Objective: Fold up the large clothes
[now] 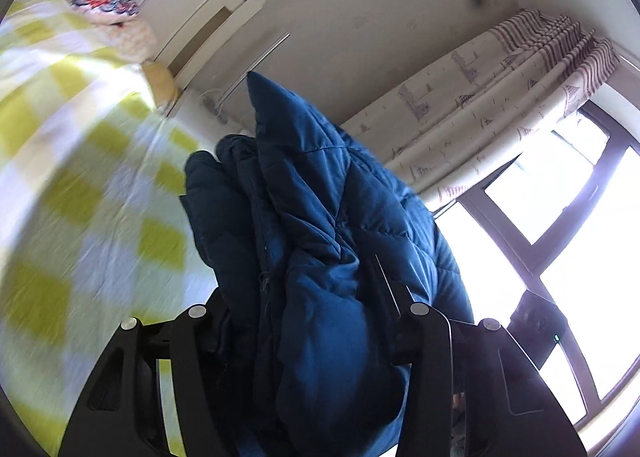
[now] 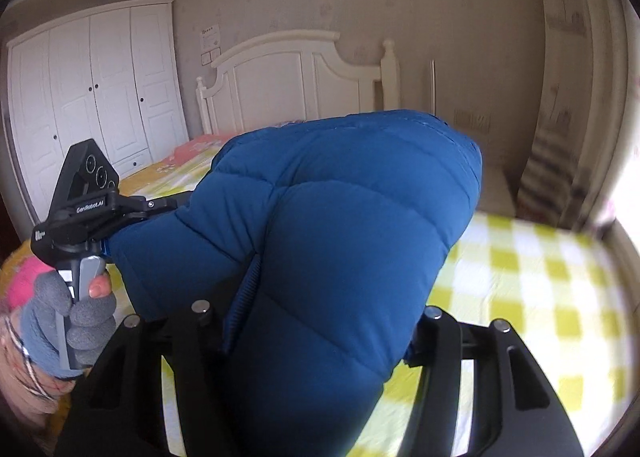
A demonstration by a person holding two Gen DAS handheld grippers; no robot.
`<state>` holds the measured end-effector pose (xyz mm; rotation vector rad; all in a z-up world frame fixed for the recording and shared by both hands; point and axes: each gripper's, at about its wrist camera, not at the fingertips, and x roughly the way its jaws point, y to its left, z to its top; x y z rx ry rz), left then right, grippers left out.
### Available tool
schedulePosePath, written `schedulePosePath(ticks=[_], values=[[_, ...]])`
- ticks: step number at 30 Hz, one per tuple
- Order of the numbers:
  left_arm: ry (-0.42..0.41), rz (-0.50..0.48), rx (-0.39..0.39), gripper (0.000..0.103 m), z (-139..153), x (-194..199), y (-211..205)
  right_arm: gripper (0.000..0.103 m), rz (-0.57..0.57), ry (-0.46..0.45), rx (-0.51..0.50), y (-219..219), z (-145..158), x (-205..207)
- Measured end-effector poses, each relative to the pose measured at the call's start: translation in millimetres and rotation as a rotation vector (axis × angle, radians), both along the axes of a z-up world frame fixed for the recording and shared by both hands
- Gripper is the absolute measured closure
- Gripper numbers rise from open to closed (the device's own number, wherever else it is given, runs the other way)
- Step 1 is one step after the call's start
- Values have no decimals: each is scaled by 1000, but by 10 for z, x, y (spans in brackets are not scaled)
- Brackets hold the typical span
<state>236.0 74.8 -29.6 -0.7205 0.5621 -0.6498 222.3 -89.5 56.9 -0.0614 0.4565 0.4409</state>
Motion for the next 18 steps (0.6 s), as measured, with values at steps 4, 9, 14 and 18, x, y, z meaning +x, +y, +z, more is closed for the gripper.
schedulePosePath(ticks=[4,9,14,18], values=[[76,30,16,62,-249,494,-335,47,-38,9,-18,-453,-136,424],[292,-5,2,45,-962,863,-667,35,-170,324,31,-961,-925,1052],[255,-4,126,45,-852,807,-771,17,-239,320,26,-1060,-865,1000],[225,20,149,45,-816,742,-765,16,-384,144,-41,-871,-432,749]])
